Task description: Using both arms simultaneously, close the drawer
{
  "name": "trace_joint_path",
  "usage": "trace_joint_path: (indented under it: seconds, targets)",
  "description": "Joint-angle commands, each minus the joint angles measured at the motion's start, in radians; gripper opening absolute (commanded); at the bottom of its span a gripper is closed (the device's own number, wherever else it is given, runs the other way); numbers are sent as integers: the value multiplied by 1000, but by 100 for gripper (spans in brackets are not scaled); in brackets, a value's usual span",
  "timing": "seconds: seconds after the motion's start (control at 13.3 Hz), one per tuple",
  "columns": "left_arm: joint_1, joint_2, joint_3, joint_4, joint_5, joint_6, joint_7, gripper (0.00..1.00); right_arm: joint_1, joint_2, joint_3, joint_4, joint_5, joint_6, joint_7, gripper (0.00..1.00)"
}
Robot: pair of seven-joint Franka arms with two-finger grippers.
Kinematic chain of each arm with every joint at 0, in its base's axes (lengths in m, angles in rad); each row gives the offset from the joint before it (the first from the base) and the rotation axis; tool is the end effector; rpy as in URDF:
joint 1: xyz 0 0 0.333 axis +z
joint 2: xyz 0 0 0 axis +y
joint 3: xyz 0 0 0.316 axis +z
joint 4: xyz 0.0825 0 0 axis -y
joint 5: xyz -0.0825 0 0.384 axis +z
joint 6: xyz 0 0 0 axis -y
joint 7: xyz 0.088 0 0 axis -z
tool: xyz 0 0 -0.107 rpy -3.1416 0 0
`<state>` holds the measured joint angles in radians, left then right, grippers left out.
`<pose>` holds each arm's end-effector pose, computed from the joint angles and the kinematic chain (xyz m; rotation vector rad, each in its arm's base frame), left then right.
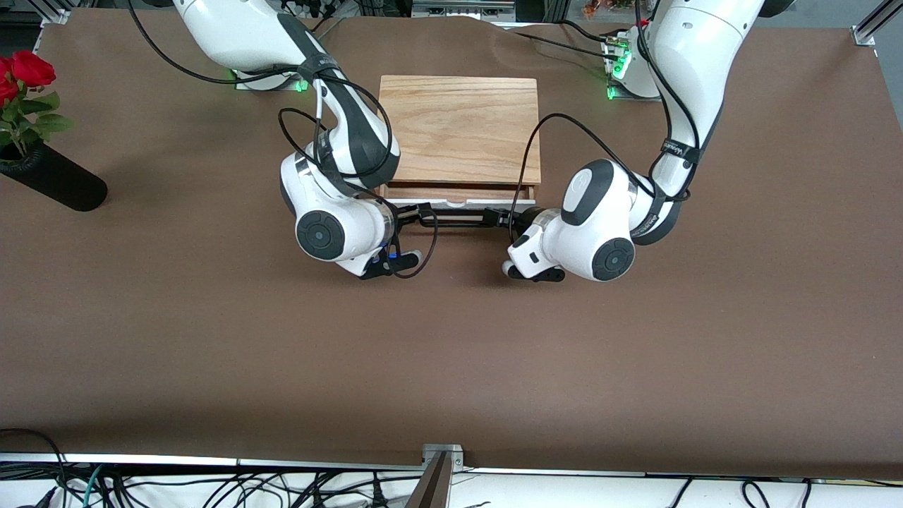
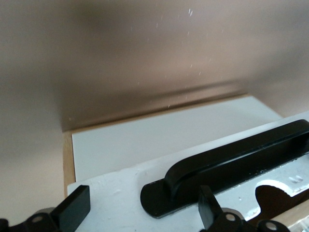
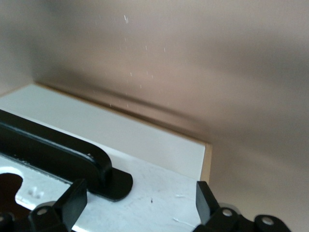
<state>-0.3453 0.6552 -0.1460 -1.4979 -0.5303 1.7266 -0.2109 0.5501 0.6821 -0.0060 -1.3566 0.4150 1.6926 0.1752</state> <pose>0.5743 -0.3434 0.2756 2.6110 -0.0899 -0.8059 0.5728 0.3925 0.3033 -2.7966 -0.3451 0.6604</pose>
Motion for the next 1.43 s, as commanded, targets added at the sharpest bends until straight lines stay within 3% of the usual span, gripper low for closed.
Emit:
trace_joint_path:
  seconds: [0.0, 0.53, 0.75, 1.05, 1.35]
  targets:
    - [0, -20, 2, -48, 26, -113, 5, 100, -5, -21, 4, -4, 13, -76, 4, 100]
    - [11, -22, 2, -82, 26, -180, 88, 100, -13, -21, 3, -4, 13, -220, -5, 100]
    - [37, -31, 9, -52, 26, -191, 76, 100, -16, -18, 0, 4, 11, -208, -3, 100]
    - [108, -35, 14, 30, 30, -220, 80, 100, -36, -7, -38, 119, 1, -134, -5, 100]
    - [135, -144, 46, 60, 296, -217, 88, 100, -39, -10, -126, 217, -126, 2, -118, 100]
